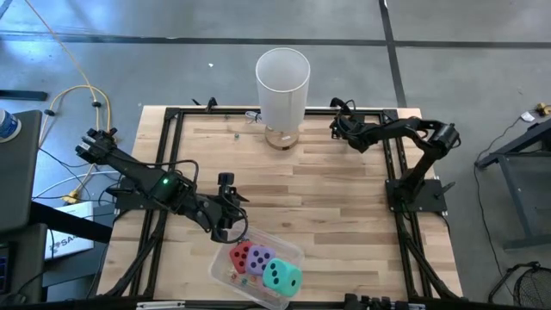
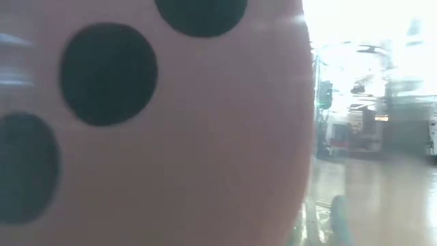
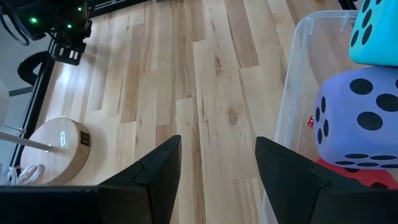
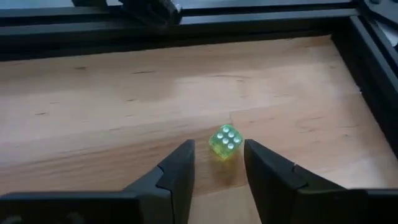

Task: Pick & Place Dice
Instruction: Put the small light green into the transparent bin

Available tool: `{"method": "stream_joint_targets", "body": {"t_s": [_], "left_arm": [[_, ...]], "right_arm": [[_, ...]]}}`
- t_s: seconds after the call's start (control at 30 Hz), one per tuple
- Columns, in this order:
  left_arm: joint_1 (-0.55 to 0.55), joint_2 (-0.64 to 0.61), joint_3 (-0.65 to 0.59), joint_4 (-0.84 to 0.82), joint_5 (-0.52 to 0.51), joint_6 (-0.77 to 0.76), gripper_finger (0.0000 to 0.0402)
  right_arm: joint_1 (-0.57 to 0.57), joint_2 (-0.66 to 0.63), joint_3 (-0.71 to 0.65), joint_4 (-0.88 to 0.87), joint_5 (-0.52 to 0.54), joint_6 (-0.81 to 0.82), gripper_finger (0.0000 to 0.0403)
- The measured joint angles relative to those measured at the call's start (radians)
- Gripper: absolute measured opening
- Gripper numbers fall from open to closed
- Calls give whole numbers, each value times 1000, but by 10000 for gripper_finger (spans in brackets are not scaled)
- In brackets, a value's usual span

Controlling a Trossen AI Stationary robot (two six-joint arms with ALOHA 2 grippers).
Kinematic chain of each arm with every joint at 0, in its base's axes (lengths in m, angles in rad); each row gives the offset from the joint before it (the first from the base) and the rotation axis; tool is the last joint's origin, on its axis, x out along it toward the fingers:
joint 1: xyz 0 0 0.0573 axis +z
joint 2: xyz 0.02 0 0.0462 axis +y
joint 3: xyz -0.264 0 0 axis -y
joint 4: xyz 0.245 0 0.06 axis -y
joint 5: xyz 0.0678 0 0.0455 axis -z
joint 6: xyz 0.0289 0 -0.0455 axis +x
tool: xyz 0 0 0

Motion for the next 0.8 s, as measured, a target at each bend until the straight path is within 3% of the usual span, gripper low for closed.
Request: {"method": "stream_joint_targets", "body": {"t_s": [0.33,0.8], "left_arm": [[0,0,0,0,0,0,197],[0,0,-1,0,8,-23,197]], "right_arm": [[-12,0,22,-33,-21,26,161],[-93,0,138,-223,-196,125,161]]}}
